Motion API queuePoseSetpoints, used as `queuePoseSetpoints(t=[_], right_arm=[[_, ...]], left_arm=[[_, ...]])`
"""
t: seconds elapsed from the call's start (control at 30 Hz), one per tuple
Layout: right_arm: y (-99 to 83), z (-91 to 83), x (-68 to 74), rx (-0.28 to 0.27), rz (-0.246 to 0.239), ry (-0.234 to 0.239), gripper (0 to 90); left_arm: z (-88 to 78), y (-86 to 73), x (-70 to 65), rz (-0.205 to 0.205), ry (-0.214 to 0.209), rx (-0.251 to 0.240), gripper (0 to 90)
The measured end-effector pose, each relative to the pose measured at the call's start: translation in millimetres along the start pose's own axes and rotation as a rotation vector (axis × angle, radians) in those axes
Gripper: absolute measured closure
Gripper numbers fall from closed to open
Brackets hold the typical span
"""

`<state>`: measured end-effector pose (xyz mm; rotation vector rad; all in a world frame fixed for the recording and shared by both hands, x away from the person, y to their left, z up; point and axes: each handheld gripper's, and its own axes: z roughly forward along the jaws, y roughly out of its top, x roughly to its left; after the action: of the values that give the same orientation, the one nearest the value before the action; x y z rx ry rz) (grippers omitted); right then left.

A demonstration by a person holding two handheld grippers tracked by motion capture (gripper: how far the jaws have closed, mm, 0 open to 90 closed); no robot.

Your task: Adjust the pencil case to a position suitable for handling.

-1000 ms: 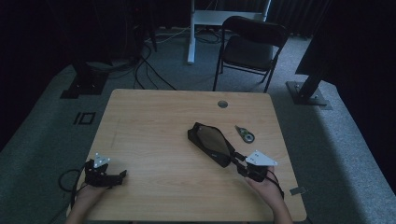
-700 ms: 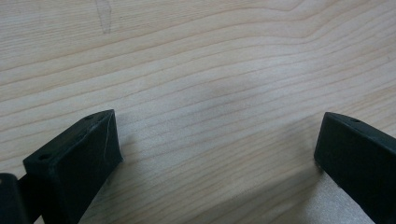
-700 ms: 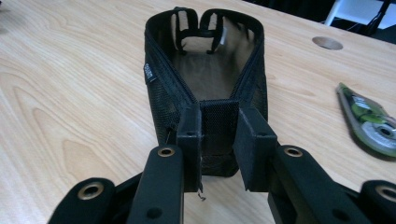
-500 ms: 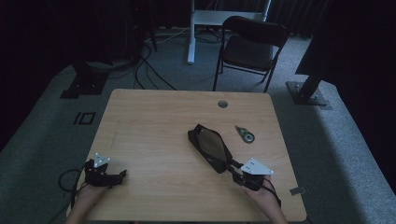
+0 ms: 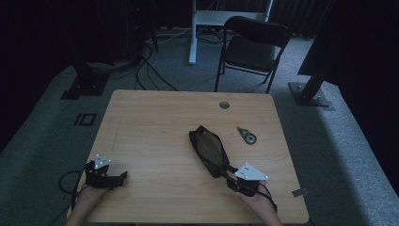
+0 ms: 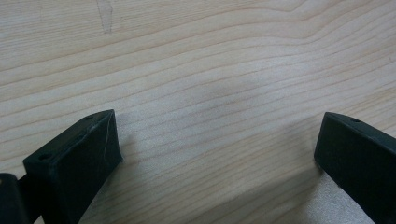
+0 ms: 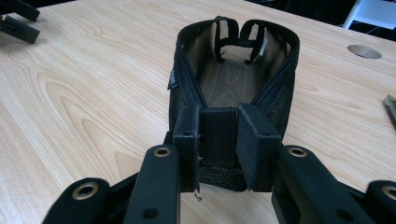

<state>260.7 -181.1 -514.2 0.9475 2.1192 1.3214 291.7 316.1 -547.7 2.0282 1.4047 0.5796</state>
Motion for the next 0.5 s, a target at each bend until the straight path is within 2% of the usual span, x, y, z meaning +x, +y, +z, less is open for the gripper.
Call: queuePoseSetpoints(t=[0.13, 0.17, 0.23, 0.3, 0.33, 0.4, 0.47, 0.5], right_arm=[[2.1, 0.3, 2.8, -0.005, 0.009, 0.011, 66.4], [3.6, 0.8, 3.6, -0.005, -0.019, -0.002, 64.5], [4.8, 1.4, 1.4, -0.016, 0.001, 0.010, 54.5], [5.7, 0.5, 0.0, -0.032, 0.017, 0.021, 52.5], [10.7, -3.2, -6.0, -0.076, 0.052, 0.049, 39.0], [13.7, -5.2, -9.8, -0.102, 0.064, 0.053, 35.2], [16.8, -5.9, -15.5, -0.114, 0.076, 0.058, 20.4], [18.4, -5.9, -17.9, -0.111, 0.075, 0.041, 20.2]], left_arm=[[0.0, 0.0, 0.0, 0.000, 0.000, 0.000, 0.5], [0.0, 0.0, 0.0, 0.000, 0.000, 0.000, 0.5], [0.0, 0.0, 0.0, 0.000, 0.000, 0.000, 0.5], [0.0, 0.0, 0.0, 0.000, 0.000, 0.000, 0.5], [0.0, 0.0, 0.0, 0.000, 0.000, 0.000, 0.5], [0.0, 0.0, 0.0, 0.000, 0.000, 0.000, 0.5], [0.0, 0.0, -0.1, -0.001, 0.000, 0.000, 0.5], [0.0, 0.0, 0.0, 0.000, 0.000, 0.000, 0.5]])
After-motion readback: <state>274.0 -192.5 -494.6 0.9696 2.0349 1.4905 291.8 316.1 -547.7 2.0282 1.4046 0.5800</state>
